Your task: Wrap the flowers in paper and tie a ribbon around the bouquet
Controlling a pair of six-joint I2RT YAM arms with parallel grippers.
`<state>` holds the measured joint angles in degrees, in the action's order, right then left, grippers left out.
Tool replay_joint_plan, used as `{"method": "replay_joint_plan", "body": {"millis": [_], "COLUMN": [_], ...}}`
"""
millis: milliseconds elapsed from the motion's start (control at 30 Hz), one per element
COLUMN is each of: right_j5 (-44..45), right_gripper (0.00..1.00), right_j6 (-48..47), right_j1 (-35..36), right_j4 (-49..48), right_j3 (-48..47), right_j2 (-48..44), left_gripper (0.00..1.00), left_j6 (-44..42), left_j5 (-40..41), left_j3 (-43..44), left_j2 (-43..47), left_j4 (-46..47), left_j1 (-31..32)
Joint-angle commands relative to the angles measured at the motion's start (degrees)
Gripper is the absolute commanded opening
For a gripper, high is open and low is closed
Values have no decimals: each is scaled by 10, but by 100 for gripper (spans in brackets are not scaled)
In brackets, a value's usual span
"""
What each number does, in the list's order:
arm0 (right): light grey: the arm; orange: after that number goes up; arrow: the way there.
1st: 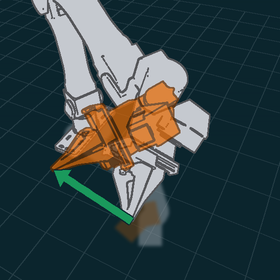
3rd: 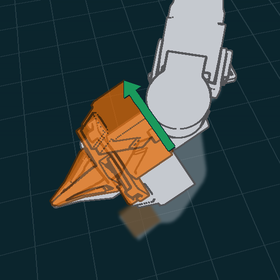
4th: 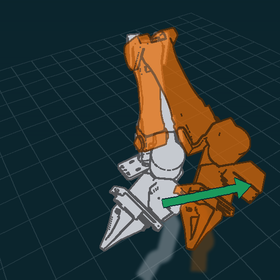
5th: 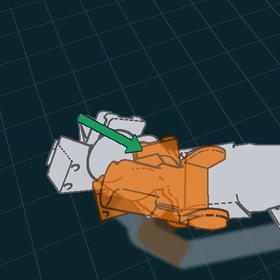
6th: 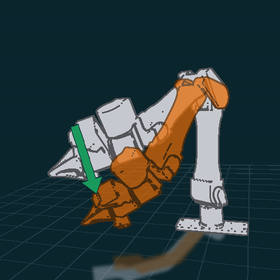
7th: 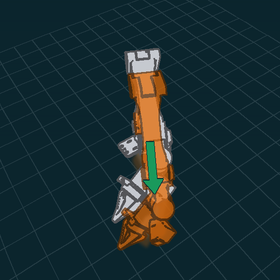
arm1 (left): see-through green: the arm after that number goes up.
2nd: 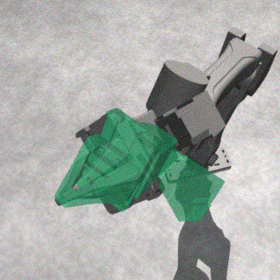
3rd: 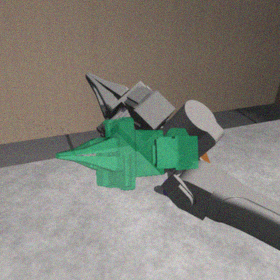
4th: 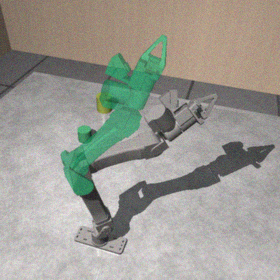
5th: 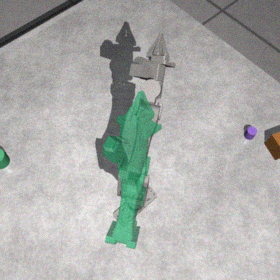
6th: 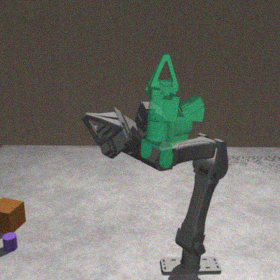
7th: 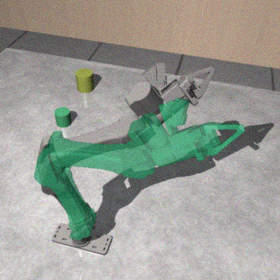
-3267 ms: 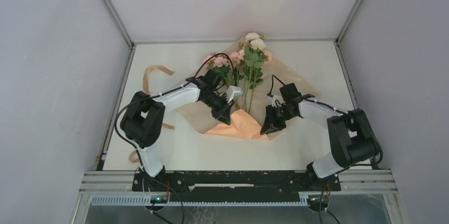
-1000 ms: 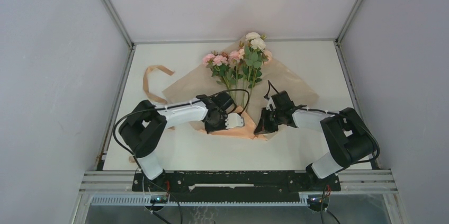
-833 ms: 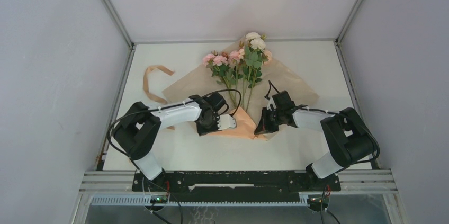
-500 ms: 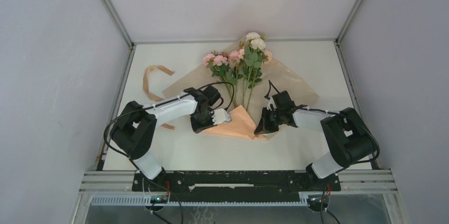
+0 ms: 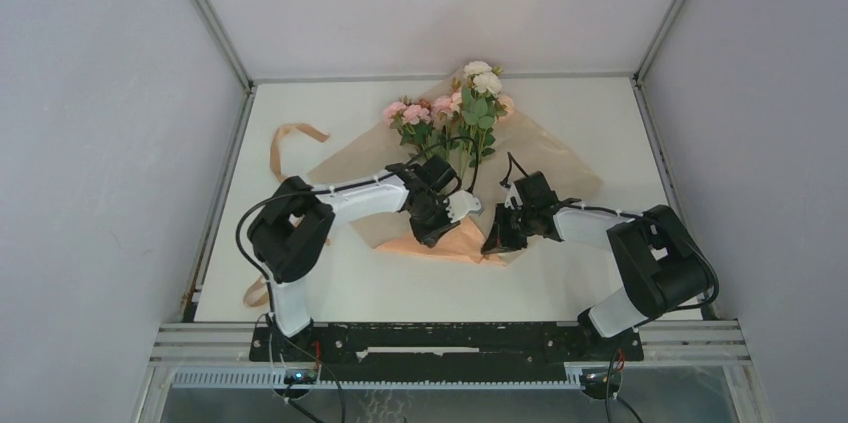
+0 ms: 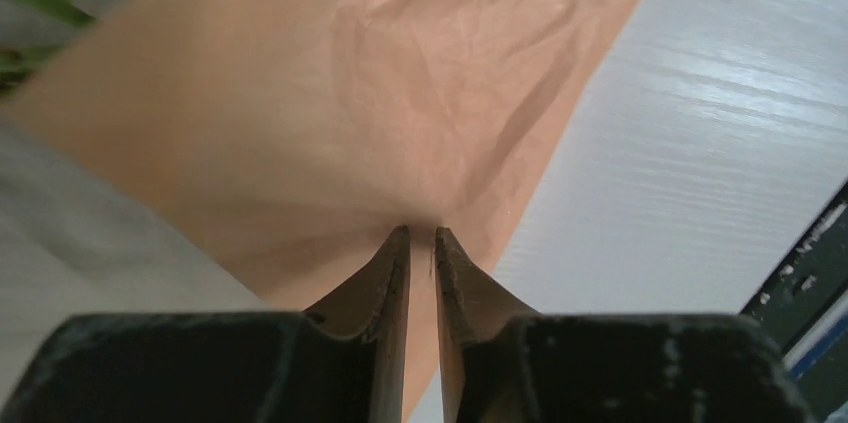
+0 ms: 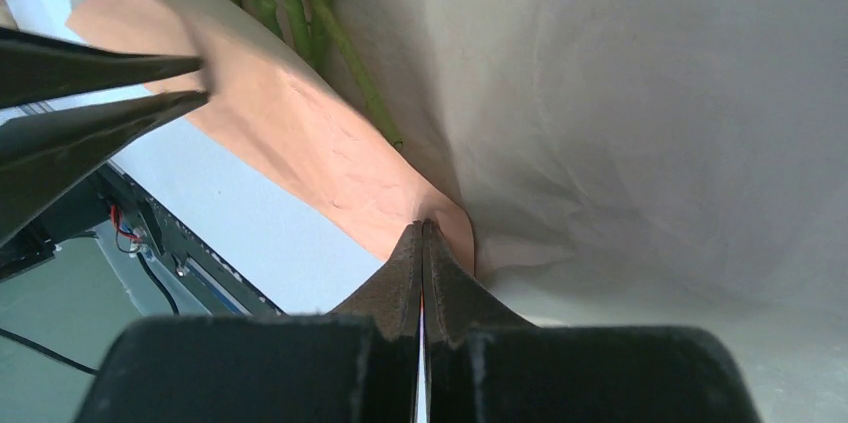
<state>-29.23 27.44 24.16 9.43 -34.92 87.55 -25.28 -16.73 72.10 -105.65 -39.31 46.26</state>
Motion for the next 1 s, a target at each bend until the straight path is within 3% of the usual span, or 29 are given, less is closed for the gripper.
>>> {"method": "replay_joint_plan", "body": {"millis": [0,167,300,400,533,733,967], "right_j5": [13,-8,-17,0,21,72,101], "right_gripper": [0,0,0,0,0,0,0], "right_j6": [-15,-36,28,67,85,55,54], "right_j1": [5,12,45,86,77,63,7], "right_j4": [28,64,7,-49,-70,-5,55], "right_j3": [0,-29,-23,-25,-28,-22,53], "right_j2": [-19,-55,-96,-75,-18,11,-84], "left_gripper": [20,20,20,20,20,20,20], "left_j6": [46,47,48,56,65,64,63], "left_j5": [-13,-29,-40,-48,-52,-49,-50], "left_j3": [-25,-41,-43,-41,-36,-38,-38], "left_j2": [-19,-20,-13,-10,-14,-12,-14], "left_j4": [47,51,50,49,43,43,41], "left_j1": [-10,-13,-17,-23,-34,-45,-46]}}
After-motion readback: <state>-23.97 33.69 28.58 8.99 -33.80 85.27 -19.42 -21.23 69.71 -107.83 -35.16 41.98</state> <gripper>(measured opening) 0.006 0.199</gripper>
